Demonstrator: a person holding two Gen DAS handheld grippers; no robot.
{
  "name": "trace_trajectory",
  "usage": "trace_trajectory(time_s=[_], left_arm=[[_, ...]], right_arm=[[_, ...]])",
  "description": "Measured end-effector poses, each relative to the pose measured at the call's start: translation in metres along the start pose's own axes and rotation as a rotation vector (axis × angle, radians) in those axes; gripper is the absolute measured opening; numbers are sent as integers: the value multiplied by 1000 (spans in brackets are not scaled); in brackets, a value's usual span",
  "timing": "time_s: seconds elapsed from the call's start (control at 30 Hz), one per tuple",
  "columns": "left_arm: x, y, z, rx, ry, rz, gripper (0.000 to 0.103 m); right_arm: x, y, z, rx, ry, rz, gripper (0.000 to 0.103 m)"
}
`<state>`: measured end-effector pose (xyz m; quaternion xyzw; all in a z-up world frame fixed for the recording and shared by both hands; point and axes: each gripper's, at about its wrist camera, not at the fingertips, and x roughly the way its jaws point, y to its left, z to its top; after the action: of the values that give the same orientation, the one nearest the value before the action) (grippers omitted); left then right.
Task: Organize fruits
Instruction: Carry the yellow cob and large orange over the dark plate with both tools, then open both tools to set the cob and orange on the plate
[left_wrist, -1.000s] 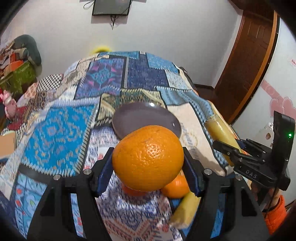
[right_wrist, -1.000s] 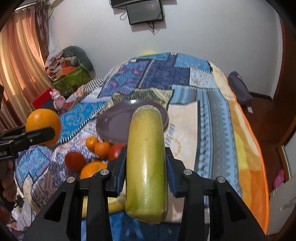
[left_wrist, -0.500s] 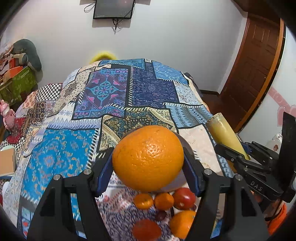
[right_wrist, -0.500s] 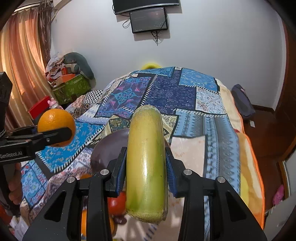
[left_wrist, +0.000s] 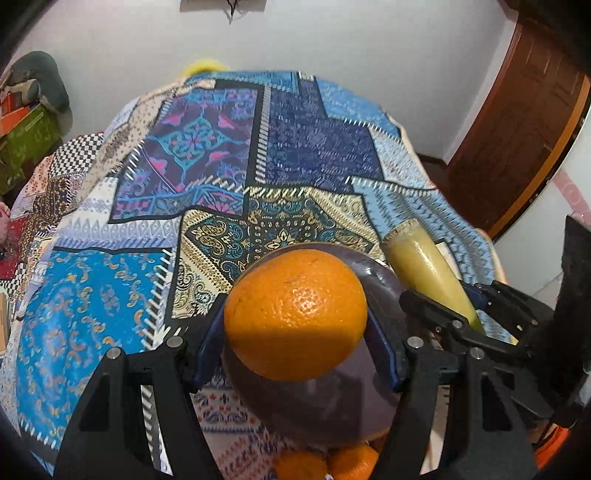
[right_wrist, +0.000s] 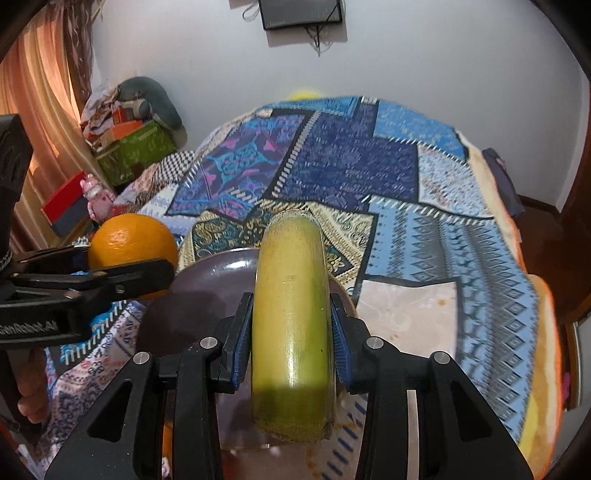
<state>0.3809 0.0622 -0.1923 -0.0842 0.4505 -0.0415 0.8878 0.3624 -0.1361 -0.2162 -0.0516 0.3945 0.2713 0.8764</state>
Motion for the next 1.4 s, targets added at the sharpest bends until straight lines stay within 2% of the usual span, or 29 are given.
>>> trace_trajectory(time_s=[0.17,0.6,0.87,1.07,1.27,1.4], left_arm=[[32,4,5,7,53,-6,68],[68,4,13,30,123,-16,68],[70,2,13,36,129,-11,69],[66,4,12,18,140,-45,70],[47,1,10,22,122,-57,73],[21,0,5,31,86,-57,73]], right_arm=[[18,-2,2,-19,36,2,35],[51,-5,4,-63,119,8,35],[59,-5,2,-63,153,19,35],[55,-1,0,-87,154,16,36],[43,-1,3,-88,145,4,38],[22,-2,2,-66,116,-9,40]])
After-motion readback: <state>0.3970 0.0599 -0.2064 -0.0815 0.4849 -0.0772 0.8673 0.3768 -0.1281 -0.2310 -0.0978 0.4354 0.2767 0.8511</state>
